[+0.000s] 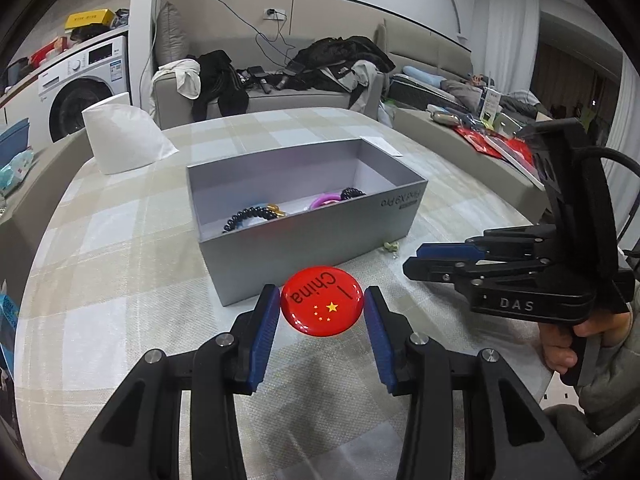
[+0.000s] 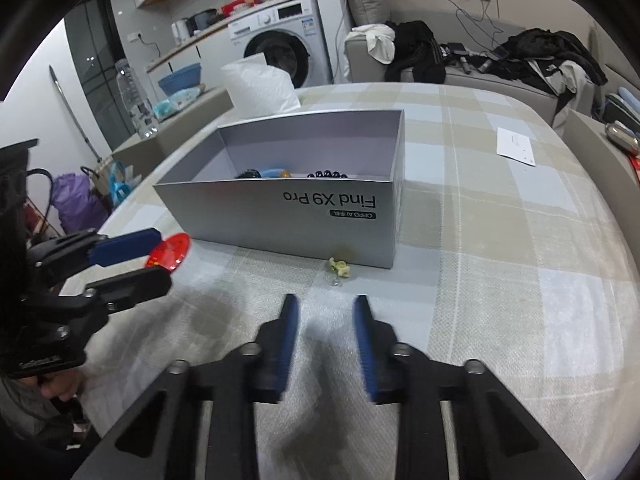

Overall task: Organize jewelry
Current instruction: 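Grasp the red China badge with the left tool while the right tool grasps the small yellow charm, then carry the badge and yellow charm over the grey box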

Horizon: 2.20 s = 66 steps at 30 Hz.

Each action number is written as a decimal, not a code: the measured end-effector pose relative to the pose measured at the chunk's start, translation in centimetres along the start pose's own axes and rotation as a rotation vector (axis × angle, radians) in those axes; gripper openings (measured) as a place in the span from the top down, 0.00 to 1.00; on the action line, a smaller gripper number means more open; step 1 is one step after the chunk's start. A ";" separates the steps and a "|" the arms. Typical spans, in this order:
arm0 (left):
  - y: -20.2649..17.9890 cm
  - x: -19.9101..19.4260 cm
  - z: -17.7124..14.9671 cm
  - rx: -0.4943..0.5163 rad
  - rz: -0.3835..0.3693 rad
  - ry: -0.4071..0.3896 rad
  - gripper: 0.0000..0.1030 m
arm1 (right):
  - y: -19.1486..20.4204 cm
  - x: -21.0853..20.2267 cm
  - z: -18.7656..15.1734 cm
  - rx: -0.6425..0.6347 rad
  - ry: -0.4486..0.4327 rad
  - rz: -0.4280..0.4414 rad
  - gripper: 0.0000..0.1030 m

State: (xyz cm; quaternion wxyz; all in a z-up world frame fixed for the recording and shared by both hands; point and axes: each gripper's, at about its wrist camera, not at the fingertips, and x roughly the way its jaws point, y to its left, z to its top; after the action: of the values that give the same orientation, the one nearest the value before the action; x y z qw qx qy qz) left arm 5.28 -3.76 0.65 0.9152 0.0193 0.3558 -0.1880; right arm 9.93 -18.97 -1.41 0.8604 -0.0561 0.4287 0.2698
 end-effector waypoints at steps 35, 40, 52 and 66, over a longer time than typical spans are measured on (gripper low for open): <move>1.0 -1.7 0.5 -0.039 0.032 -0.069 0.63 | 1.4 -0.7 1.0 -0.082 -0.030 -0.055 0.90; 1.1 -2.9 1.1 -0.042 0.046 -0.122 0.63 | 1.3 -3.9 2.2 -0.046 -0.133 0.005 0.90; 2.4 -3.6 3.5 -0.068 0.098 -0.217 0.63 | 1.1 -6.3 4.8 -0.021 -0.286 0.046 0.89; 2.9 -1.9 5.0 -0.049 0.121 -0.226 0.63 | 0.1 -5.9 7.0 -0.013 -0.323 0.072 0.89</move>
State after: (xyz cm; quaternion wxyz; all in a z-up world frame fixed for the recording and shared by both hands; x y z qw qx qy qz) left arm 8.28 -1.34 5.35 0.9594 -0.0027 0.2531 -0.1246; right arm 11.98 -19.05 7.50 0.9075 -0.0020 0.2846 0.3088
